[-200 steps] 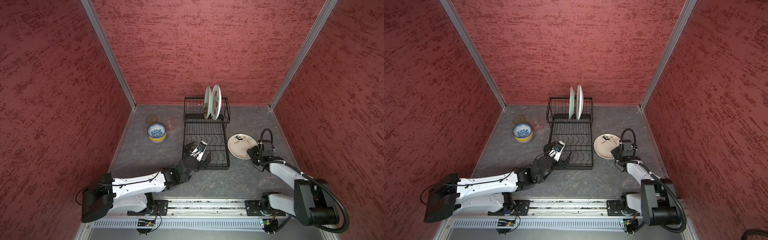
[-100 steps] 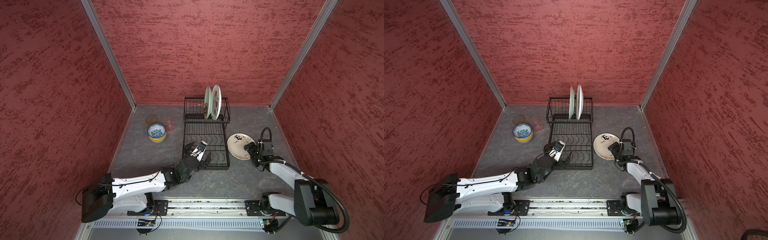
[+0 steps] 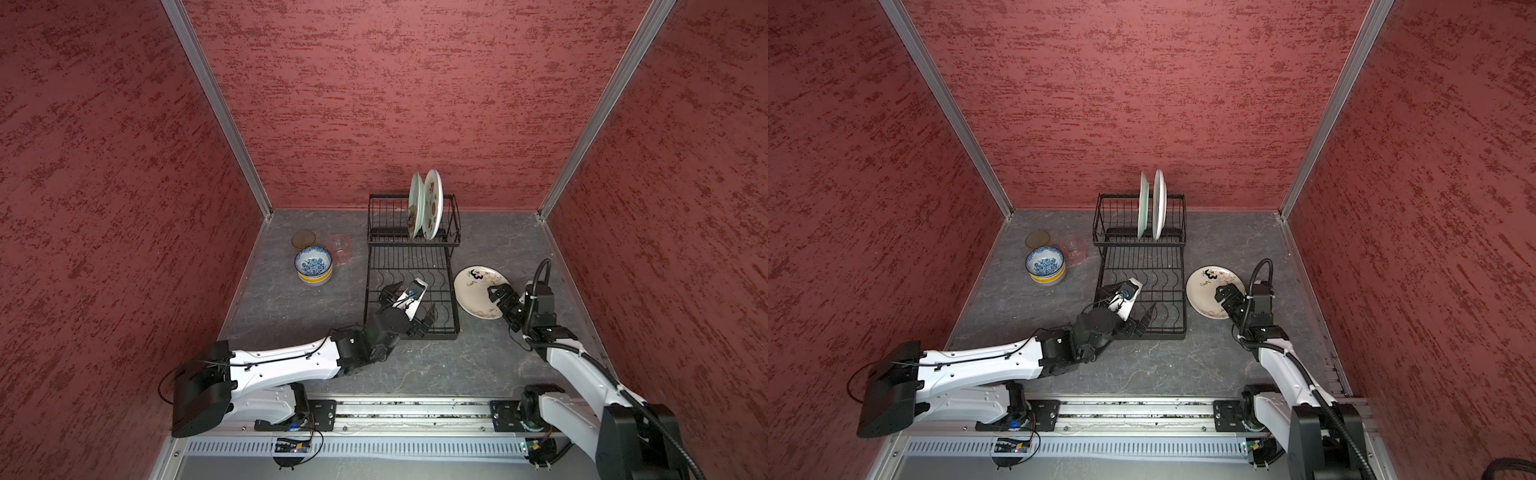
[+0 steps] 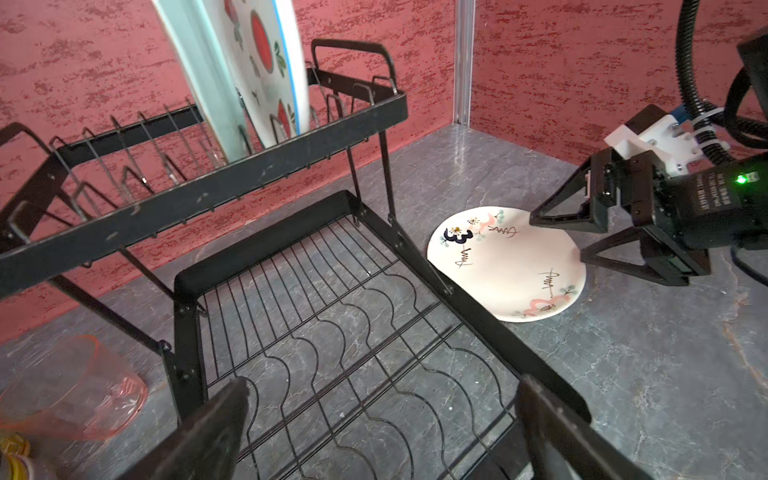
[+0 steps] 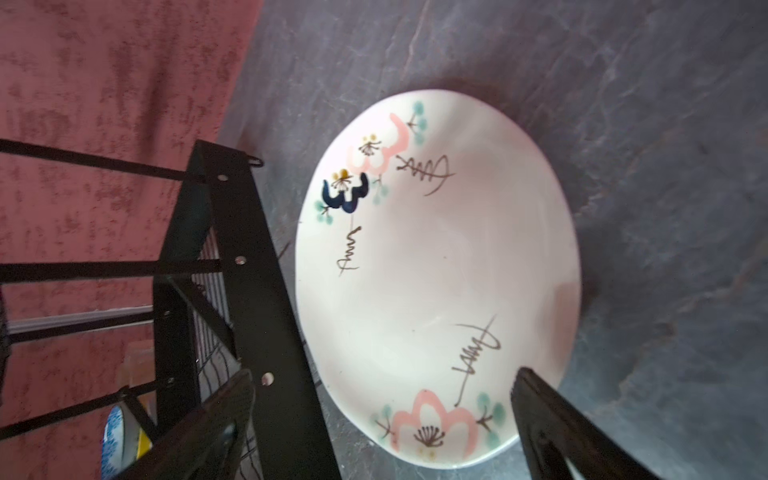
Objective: Unload the mixed dishes from the dish rack
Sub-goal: 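Lower the white flowered plate onto the table beside the rack with the right gripper, then reach the left gripper up to the pale green plate in the rack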
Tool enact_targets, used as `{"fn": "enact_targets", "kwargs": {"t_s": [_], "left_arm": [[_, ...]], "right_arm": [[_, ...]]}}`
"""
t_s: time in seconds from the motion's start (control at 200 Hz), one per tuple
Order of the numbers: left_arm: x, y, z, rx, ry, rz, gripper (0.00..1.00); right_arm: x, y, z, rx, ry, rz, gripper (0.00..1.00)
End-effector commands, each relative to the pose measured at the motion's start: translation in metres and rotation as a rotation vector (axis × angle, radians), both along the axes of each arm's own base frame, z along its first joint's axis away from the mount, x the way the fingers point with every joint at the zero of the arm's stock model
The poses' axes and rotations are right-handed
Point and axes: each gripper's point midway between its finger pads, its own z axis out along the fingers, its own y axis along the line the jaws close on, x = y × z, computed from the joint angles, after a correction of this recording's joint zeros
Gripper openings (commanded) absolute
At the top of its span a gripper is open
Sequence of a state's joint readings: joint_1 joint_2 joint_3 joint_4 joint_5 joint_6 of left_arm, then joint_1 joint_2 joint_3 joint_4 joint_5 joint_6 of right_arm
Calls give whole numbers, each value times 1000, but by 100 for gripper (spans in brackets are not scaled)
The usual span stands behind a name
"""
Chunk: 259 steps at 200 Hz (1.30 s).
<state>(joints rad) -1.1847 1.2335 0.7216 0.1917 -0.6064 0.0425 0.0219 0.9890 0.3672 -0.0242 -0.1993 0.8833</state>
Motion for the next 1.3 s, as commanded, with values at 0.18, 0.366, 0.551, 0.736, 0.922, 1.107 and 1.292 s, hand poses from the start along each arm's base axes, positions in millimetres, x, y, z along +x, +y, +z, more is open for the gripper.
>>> {"fn": "enact_targets", "kwargs": {"t_s": [0.18,0.366,0.551,0.736,0.922,1.107,1.292], "left_arm": [[-6,-18,27,-7,16,-5,100],[2,-18,56,-76,60,18,100],[19,-11,68,-129,113,55,100],[44,8,88,-189,104,124,100],[72,24,111,-257,78,159,100],[99,31,121,-314,80,169,100],[121,29,126,-344,75,164,100]], "right_arm": [[3,24,32,13,-180,174,97],[-3,37,47,44,-250,249,97],[-10,36,48,29,-279,249,98],[-18,38,41,38,-277,256,97],[-23,41,43,30,-320,286,99],[-27,42,46,13,-335,301,99],[-32,46,44,7,-344,333,99]]}}
